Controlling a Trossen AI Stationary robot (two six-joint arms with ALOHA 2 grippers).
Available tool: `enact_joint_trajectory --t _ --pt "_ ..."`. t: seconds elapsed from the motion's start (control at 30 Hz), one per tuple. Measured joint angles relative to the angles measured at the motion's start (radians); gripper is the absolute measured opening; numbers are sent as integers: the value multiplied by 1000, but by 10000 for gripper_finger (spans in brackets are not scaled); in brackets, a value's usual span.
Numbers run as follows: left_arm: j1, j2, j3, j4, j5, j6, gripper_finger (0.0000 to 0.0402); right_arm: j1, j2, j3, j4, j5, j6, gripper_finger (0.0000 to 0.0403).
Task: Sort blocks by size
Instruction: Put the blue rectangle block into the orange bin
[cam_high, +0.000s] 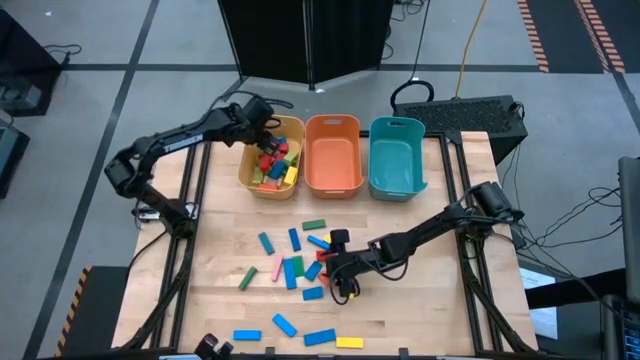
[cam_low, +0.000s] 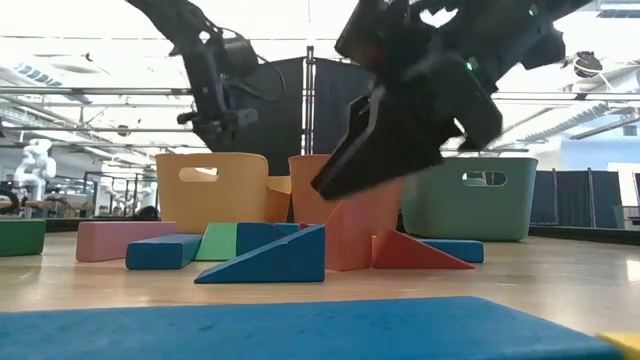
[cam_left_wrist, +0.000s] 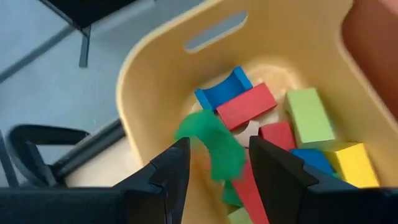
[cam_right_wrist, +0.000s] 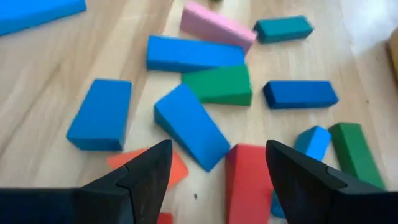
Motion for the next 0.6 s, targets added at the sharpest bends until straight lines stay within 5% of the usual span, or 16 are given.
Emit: enact_joint_trajectory --t 0.17,0.33,0.6 --pt "-50 -117 0 -4 -2 28 167 2 -51 0 8 -136 4 247" --pt "-168 -236 -12 20 -2 27 167 5 -71 1 -26 -150 -4 247" --pt "-448 -384 -248 323 -8 -17 167 9 -72 0 -63 -153 31 247"
